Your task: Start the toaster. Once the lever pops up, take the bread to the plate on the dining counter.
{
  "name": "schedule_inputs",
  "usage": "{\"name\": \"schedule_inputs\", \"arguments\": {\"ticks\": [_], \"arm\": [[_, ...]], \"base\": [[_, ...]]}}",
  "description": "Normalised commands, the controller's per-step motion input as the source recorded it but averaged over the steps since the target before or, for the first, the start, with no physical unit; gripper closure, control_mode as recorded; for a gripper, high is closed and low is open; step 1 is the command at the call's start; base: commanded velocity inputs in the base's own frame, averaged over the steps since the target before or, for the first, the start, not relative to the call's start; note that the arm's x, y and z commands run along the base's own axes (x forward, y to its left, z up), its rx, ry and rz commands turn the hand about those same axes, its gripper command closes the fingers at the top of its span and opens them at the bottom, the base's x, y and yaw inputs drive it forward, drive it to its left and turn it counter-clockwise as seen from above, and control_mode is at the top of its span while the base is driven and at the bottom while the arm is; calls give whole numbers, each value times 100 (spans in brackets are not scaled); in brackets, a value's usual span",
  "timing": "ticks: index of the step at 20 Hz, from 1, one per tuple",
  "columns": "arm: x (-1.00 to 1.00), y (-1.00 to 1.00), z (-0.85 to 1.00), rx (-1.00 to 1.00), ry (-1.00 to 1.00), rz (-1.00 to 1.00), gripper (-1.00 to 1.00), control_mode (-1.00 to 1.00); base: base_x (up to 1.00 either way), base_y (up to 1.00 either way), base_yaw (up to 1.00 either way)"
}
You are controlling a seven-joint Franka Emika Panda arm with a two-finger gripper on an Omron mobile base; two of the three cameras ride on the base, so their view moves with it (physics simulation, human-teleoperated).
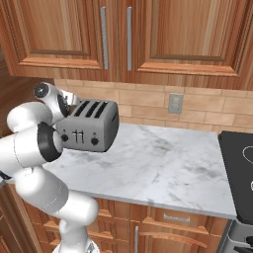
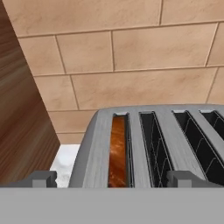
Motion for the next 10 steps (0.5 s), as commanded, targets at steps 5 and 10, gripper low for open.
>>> {"name": "schedule_inputs", "arguments": {"ticks": [5, 10], "arm": [[3, 0, -4, 0, 2, 0, -100, -100], [0, 0, -14, 0, 1, 0, -100, -100]], "base": [[0, 0, 0], [0, 0, 0]]}}
